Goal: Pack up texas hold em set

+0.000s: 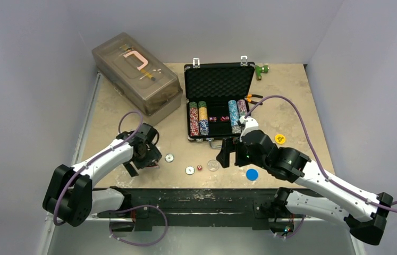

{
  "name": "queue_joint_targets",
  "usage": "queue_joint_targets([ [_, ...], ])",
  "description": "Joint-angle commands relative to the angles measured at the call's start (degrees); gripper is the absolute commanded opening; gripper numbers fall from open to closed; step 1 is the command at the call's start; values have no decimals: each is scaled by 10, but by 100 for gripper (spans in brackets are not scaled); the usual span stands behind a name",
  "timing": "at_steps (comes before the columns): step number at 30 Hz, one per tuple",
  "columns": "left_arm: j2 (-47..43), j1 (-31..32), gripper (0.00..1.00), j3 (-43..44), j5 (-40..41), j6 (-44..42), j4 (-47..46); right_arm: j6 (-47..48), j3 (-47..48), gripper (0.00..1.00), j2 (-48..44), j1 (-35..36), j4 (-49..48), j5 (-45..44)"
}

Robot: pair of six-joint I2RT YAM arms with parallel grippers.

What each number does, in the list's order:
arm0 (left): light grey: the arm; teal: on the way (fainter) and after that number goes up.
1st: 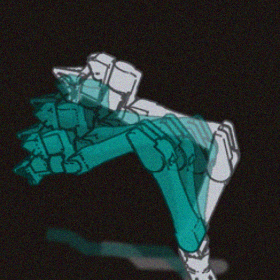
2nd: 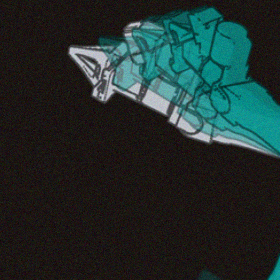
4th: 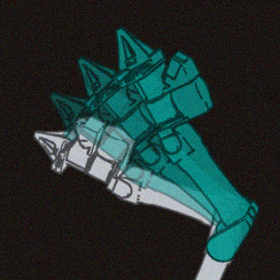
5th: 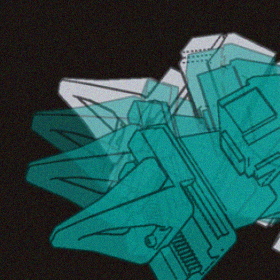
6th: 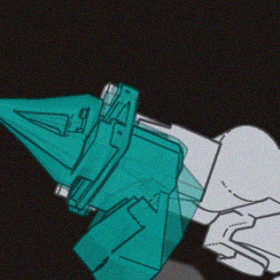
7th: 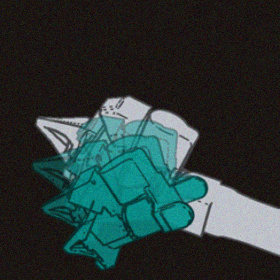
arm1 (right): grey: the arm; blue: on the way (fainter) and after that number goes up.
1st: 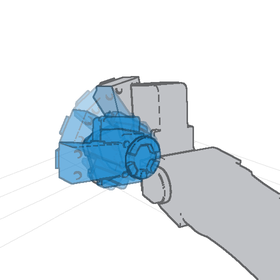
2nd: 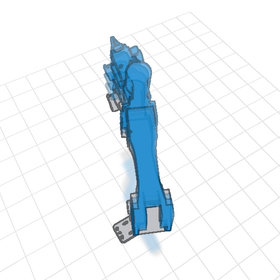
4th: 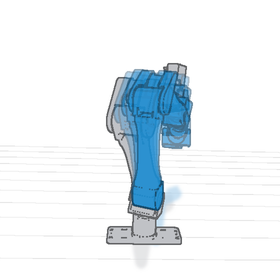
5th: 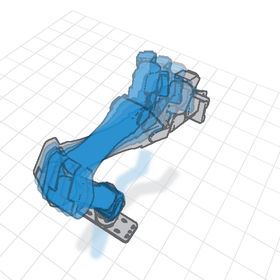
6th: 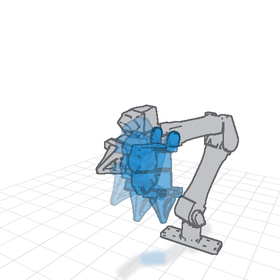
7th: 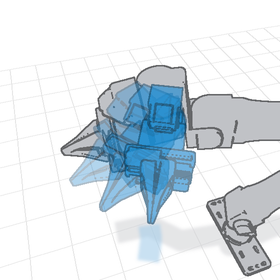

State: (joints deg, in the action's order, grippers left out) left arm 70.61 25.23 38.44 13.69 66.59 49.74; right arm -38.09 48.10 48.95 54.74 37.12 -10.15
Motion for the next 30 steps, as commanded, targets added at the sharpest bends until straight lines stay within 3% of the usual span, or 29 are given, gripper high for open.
queue_joint_targets([
  [1, -1, -2, 100, 3, 23, -16, -10, 5, 30, 99, -4, 2, 39, -73],
  [5, -41, -18, 100, 26, 72, -38, 2, 18, 48, 99, 26, 1, 52, -74],
  [11, -106, -222, 100, 22, -27, -44, 3, 22, 53, 99, 38, 1, 45, -76],
  [15, -118, -308, 100, 58, -70, -62, 3, 18, 32, 99, 21, 2, 19, -71],
  [21, -61, -410, 100, 154, -87, -221, -22, 23, 9, 99, -5, 1, 16, -57],
  [24, -19, -486, 100, 159, -215, -252, -73, 34, 0, 99, -23, 2, 20, -73],
  [27, 33, -536, 95, 106, -370, -235, -224, 44, -7, 99, -33, 1, 16, -80],
  [30, 112, -534, 87, 111, -410, -245, -308, 46, -2, 99, -38, 1, 15, -73],
])
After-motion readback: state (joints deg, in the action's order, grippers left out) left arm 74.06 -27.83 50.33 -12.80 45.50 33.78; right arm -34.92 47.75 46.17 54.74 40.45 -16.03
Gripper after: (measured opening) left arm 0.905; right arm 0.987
